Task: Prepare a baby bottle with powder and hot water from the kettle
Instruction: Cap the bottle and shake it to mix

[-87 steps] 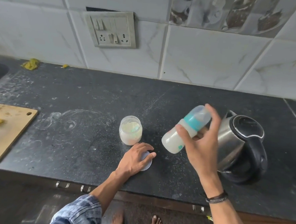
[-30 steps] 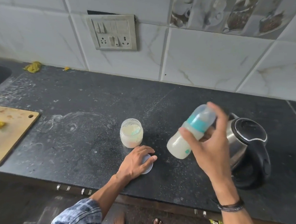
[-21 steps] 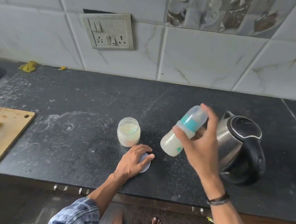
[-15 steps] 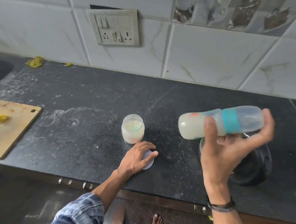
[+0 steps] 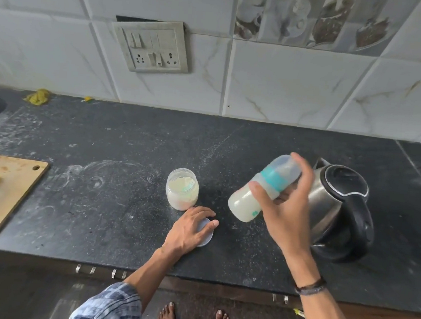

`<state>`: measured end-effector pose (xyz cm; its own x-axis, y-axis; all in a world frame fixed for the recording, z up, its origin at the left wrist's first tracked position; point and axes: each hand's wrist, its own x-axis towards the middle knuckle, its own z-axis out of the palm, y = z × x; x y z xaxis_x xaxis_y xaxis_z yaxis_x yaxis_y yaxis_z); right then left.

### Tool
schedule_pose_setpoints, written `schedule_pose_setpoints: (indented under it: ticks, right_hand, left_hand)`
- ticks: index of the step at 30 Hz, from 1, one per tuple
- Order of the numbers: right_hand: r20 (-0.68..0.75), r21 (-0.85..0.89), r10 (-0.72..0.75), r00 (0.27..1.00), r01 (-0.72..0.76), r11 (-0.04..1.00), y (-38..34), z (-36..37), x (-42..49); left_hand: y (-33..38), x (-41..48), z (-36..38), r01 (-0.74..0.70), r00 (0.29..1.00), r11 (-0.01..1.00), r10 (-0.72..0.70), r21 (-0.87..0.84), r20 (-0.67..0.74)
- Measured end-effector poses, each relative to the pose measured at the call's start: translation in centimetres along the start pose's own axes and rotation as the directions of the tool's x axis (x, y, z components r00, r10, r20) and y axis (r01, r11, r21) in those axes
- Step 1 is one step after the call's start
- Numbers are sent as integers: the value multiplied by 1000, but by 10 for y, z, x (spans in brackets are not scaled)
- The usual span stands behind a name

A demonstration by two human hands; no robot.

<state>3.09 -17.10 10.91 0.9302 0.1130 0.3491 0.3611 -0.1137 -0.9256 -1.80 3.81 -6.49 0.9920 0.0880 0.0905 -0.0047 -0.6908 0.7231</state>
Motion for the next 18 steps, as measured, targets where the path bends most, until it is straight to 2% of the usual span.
schedule_pose_setpoints:
  ticks: [2,4,5,8,9,12,14,15,17,18]
  right_hand:
    - [-160,102,-114,980,131,986,-6,-2,0]
    - [-261,119,-176,949,213,970,-4,1,0]
    - [-249,109,-156,956,187,976,-2,3,1]
    - [-17,-59,11,1000,-12,998,1,9,-2]
    - [-21,-62,7,1000,-8,998,2,7,-4]
    - [-255,91,-154,955,182,979,-3,5,-4]
    - [-323,62,-222,920,255,965,2,8,-3]
    - [-272,44,-210,939,231,972,3,10,-2]
    - [-35,35,-54,998,55,998,-1,15,-4]
    - [20,42,9,1000,-10,999,0,15,-7]
  left_hand:
    - [3,0,0,-4,1000,1000,4,-3,-3]
    - [4,0,0,-1,1000,1000,1,-5,-3]
    - [4,0,-1,-2,1000,1000,2,-8,-4]
    - [5,-1,-2,0,1000,1000,0,-15,3]
    - [5,-1,-3,1,1000,1000,-1,-16,13]
    - [5,-2,-4,9,1000,1000,-9,-9,21]
    - [6,-1,-4,22,1000,1000,-22,-2,18]
    - [5,-1,-3,21,1000,1000,-21,0,14]
    - [5,-2,-3,9,1000,1000,-9,1,16]
    - [4,-1,-3,5,1000,1000,-5,1,25]
